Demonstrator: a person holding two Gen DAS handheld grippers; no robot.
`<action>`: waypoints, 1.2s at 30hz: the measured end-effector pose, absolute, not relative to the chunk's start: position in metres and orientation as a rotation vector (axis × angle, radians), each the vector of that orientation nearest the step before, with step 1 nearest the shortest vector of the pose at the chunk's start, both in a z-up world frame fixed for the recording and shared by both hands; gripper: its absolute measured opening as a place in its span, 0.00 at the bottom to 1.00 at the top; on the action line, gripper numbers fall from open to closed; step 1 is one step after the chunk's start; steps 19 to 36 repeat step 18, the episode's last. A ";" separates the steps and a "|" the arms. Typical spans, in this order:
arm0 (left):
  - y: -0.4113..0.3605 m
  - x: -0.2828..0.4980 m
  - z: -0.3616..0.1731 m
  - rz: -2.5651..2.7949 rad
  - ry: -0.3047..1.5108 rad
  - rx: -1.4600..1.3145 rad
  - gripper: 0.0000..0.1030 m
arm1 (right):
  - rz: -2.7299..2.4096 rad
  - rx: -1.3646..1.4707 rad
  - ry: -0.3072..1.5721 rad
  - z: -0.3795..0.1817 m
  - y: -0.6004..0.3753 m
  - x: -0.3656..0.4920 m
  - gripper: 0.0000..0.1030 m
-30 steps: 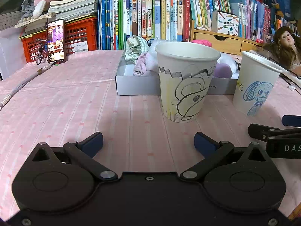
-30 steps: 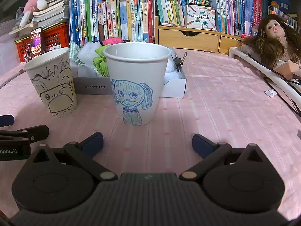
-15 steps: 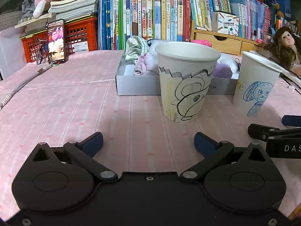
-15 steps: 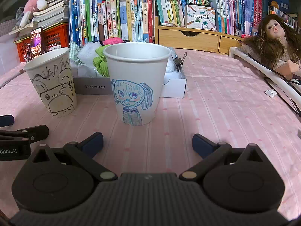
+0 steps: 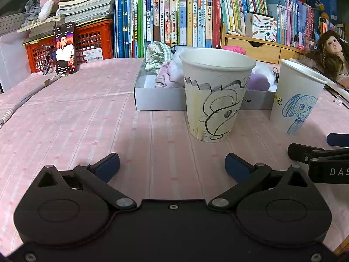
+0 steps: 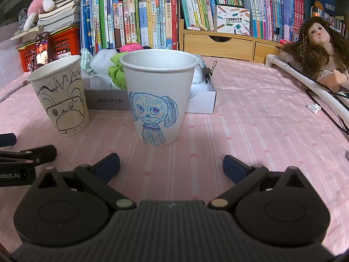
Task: Organize books
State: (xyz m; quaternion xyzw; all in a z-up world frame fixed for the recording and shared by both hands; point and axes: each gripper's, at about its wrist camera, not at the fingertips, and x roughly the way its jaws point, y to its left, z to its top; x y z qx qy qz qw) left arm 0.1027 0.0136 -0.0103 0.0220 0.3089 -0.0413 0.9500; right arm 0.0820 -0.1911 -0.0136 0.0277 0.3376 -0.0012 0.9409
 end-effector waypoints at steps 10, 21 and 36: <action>0.014 0.103 -0.010 -0.084 0.628 0.045 1.00 | -0.002 0.057 0.689 -0.014 -0.191 0.082 1.00; 0.015 0.104 -0.009 -0.073 0.627 0.040 1.00 | -0.002 0.057 0.689 -0.014 -0.191 0.082 1.00; 0.015 0.104 -0.009 -0.073 0.627 0.040 1.00 | -0.002 0.057 0.689 -0.014 -0.191 0.082 1.00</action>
